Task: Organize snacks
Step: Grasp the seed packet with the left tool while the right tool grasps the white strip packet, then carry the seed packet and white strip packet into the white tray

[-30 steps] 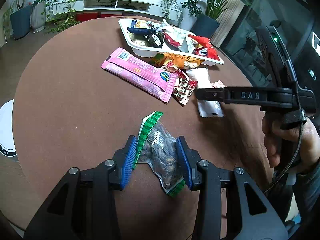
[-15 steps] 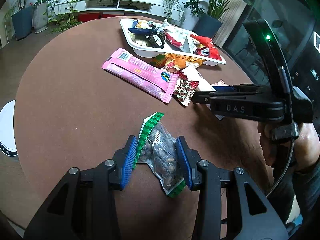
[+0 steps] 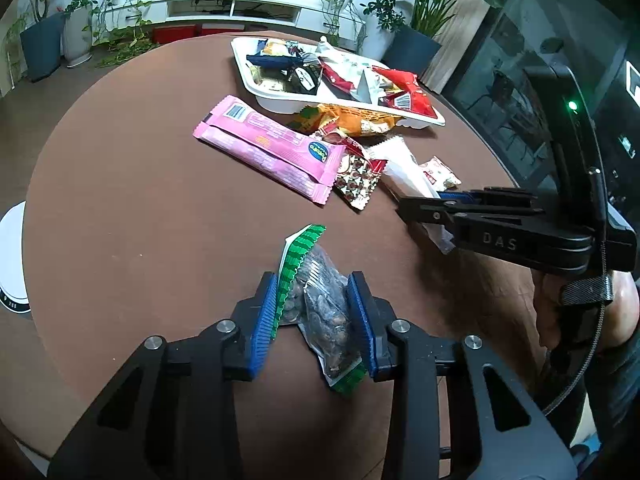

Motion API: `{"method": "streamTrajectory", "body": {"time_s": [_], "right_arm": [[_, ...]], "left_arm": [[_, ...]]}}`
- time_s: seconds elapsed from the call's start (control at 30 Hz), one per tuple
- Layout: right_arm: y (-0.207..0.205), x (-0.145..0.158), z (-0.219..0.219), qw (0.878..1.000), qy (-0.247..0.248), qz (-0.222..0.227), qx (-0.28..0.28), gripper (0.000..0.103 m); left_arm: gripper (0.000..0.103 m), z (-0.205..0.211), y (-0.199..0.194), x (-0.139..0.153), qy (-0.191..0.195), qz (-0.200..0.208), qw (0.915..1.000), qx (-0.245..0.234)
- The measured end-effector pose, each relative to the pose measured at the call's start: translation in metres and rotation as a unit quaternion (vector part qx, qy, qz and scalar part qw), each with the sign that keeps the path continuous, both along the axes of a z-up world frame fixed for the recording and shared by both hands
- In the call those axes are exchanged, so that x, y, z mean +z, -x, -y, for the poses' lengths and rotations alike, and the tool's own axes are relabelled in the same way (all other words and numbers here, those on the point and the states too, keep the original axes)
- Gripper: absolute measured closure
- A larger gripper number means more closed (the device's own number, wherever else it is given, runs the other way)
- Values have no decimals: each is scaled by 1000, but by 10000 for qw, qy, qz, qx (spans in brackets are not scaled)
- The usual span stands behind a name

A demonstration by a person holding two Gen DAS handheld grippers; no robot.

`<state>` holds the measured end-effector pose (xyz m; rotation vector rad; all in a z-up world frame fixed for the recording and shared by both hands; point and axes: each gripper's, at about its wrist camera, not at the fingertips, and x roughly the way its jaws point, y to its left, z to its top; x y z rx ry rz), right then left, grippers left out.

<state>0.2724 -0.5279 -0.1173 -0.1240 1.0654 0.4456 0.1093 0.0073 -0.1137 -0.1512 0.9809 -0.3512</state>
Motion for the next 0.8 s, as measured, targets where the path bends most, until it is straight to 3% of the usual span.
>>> {"method": "streamTrajectory", "body": {"time_s": [0.53,0.8], "right_arm": [[36,31,43,9918,-1208,159,-393,85],[37,32,64,9848,-1618,118,-619,85]], "left_arm": [[73,-1,5,12,180,117,9998,15],[73,-4,8,25,320,230,9992,55]]}}
